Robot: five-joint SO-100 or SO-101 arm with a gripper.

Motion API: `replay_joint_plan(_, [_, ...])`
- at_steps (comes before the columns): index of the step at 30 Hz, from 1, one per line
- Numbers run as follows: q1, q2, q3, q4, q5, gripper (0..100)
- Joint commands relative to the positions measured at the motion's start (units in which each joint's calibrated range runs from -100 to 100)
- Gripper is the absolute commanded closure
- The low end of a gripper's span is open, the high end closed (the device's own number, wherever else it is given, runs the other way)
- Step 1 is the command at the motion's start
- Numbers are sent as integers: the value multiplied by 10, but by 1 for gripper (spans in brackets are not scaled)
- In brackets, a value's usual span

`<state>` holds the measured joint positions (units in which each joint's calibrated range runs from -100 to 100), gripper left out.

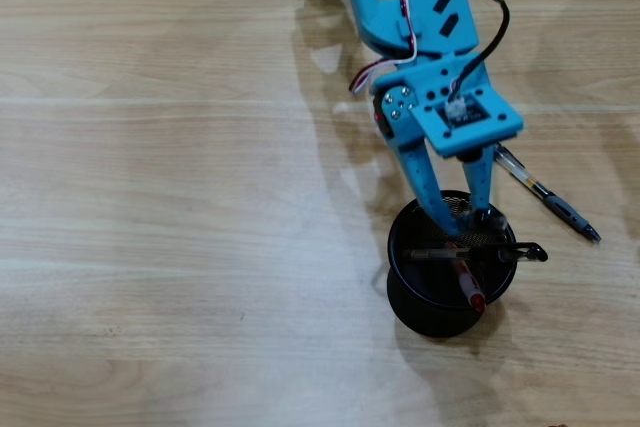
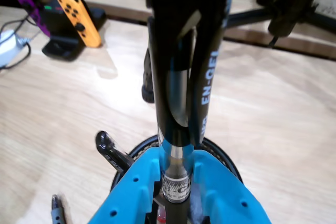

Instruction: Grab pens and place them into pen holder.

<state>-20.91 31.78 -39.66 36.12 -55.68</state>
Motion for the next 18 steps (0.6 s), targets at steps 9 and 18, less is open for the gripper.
replay_joint_plan(9, [-10, 11, -22, -5, 7, 87])
replay_joint_plan(18, [-34, -27, -22, 19, 101, 87])
